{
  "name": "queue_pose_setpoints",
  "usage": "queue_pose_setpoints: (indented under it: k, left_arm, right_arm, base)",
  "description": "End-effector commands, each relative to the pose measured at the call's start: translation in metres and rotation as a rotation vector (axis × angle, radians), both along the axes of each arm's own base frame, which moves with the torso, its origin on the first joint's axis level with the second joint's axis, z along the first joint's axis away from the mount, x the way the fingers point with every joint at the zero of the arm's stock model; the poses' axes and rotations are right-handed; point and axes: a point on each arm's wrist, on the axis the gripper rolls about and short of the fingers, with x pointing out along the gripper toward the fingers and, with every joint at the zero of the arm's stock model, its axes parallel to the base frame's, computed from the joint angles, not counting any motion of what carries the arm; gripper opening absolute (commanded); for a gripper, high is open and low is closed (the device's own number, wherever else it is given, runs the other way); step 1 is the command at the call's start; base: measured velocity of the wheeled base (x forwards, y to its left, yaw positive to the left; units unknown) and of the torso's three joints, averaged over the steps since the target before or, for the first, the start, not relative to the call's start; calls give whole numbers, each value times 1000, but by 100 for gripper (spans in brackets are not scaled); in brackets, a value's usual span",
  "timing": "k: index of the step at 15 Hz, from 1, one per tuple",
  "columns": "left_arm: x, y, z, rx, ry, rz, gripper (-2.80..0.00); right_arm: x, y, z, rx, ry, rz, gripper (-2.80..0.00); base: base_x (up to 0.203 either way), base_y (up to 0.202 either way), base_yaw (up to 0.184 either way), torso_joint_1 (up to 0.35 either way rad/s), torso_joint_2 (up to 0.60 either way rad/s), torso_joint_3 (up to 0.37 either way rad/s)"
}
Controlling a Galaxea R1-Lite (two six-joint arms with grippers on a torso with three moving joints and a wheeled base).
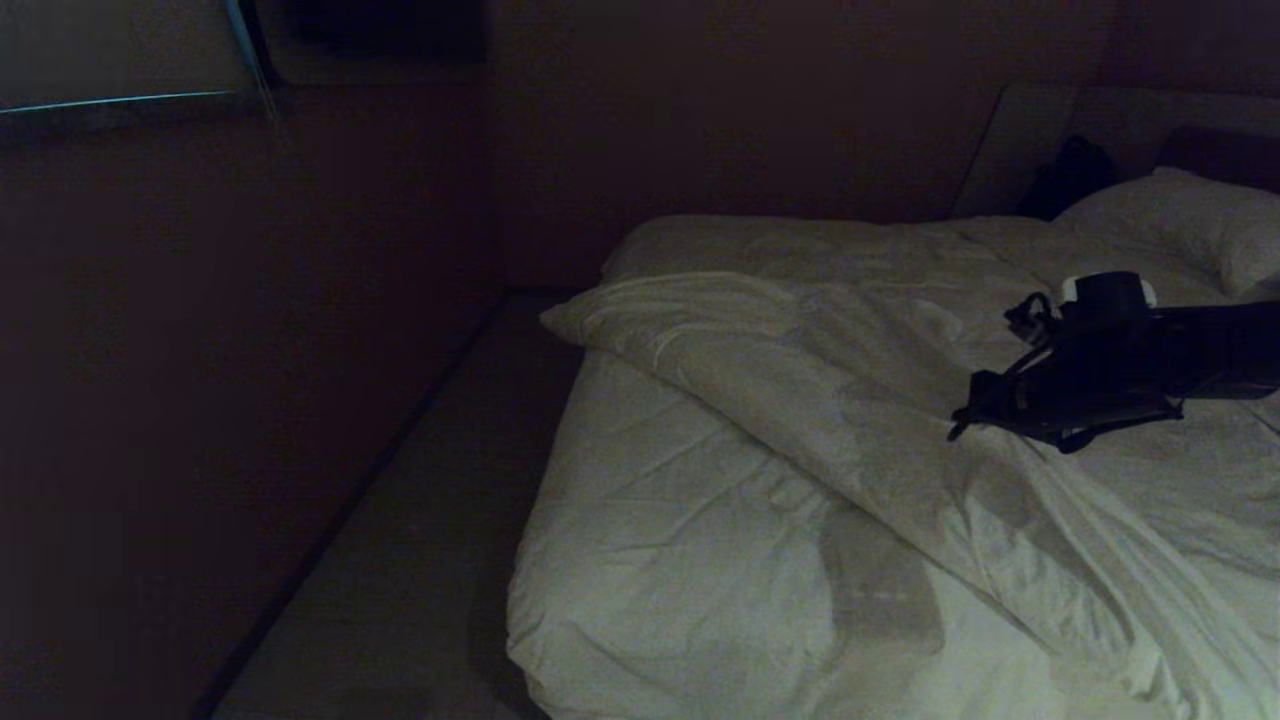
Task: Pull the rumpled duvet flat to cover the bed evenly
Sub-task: Flatten the corners of the folded blanket
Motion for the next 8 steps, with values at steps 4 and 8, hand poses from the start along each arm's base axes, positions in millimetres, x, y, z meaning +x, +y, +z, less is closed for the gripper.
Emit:
queue_pose_setpoints:
  k: [4,8]
  left_arm:
    - [0,0,0,0,0,0,-280]
    - [0,0,0,0,0,0,-280]
  right_arm:
    - [-33,11,5,-115,-32,247,-280]
    - [-53,13,-8,-247,-19,400,-280]
  base:
    - [0,0,0,0,0,0]
    - [0,0,0,0,0,0]
